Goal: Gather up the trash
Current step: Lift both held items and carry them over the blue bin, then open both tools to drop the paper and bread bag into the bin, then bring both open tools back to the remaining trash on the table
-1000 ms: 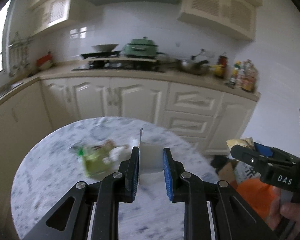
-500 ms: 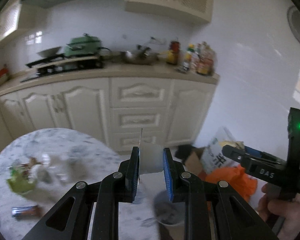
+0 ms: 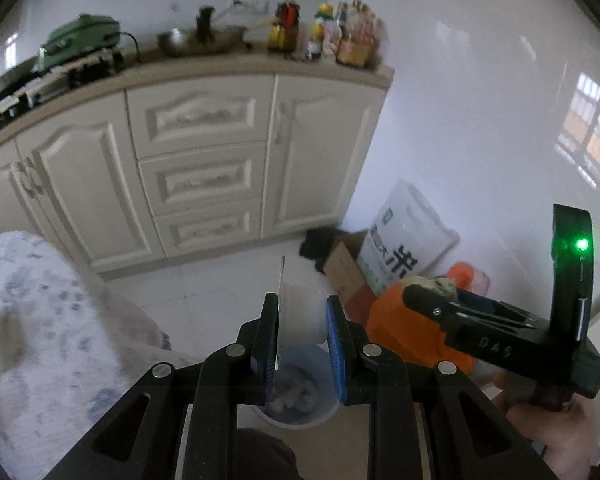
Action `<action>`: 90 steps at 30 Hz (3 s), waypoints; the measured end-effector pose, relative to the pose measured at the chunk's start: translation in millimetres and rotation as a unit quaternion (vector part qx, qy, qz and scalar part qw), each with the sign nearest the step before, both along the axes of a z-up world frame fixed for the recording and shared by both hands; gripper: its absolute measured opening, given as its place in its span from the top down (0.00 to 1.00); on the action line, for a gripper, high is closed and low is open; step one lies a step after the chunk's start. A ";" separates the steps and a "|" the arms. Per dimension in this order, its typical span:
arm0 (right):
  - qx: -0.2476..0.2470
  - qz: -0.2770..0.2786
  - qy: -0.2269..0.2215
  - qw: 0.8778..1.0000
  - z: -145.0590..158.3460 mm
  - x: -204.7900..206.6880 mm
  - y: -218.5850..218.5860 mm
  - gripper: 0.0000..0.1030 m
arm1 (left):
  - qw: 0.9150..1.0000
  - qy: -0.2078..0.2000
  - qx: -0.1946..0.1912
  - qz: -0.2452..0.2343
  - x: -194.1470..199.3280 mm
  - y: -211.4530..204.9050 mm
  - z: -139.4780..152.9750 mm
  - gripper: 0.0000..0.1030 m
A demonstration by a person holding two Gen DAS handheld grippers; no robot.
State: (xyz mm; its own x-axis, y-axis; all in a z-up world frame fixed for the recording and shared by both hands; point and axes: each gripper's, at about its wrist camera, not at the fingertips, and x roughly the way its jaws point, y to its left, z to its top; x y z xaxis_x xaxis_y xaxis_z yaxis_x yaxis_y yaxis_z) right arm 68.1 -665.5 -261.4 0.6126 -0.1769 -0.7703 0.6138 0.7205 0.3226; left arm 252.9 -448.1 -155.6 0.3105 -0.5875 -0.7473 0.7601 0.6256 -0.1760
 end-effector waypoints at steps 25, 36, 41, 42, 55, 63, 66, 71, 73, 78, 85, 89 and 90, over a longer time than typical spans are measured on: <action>0.094 -0.036 0.035 0.994 -88.9 14.2 -35.4 0.00 | 0.994 0.053 0.093 -0.017 65.8 -115.5 -92.6 0.17; 0.077 -0.041 0.036 0.996 -68.2 5.0 -26.8 0.00 | 0.997 0.006 0.078 0.004 29.0 -90.6 -68.1 0.05; 0.060 -0.035 0.031 0.997 -46.2 3.7 -13.5 0.00 | 0.998 -0.006 0.055 0.011 10.9 -55.9 -46.8 0.05; 0.055 -0.033 0.030 0.997 -40.0 3.7 -9.6 0.00 | 0.999 -0.008 0.050 0.014 8.4 -46.6 -40.8 0.05; 0.010 0.048 -0.029 0.998 45.1 28.4 70.9 0.00 | 0.993 -0.058 -0.028 0.099 -36.4 137.0 41.2 0.01; -0.019 0.132 -0.060 0.989 88.1 60.2 144.8 0.00 | 0.981 -0.086 -0.056 0.167 -74.8 244.3 75.8 0.01; -0.028 0.158 -0.066 0.985 96.7 69.6 167.0 0.00 | 0.975 -0.098 -0.064 0.190 -91.0 278.7 85.4 0.01; -0.036 0.201 -0.076 0.976 109.0 85.8 207.5 0.00 | 0.964 -0.118 -0.065 0.231 -117.7 337.2 97.1 0.01; -0.040 0.221 -0.079 0.971 113.6 93.6 225.7 0.00 | 0.959 -0.120 -0.067 0.247 -127.6 355.9 100.8 0.01; -0.054 0.265 -0.081 0.959 118.9 105.4 262.9 0.00 | 0.948 -0.130 -0.062 0.282 -152.3 394.8 104.9 0.01; -0.061 0.303 -0.070 0.948 113.4 120.9 293.7 0.00 | 0.940 -0.126 -0.034 0.316 -162.1 424.6 90.9 0.01; -0.061 0.316 -0.057 0.945 105.2 132.2 306.6 0.00 | 0.942 -0.120 -0.004 0.312 -161.3 439.9 72.5 0.01; -0.062 0.318 -0.054 0.945 102.6 135.0 309.1 0.00 | 0.944 -0.120 0.005 0.309 -157.6 440.8 69.0 0.01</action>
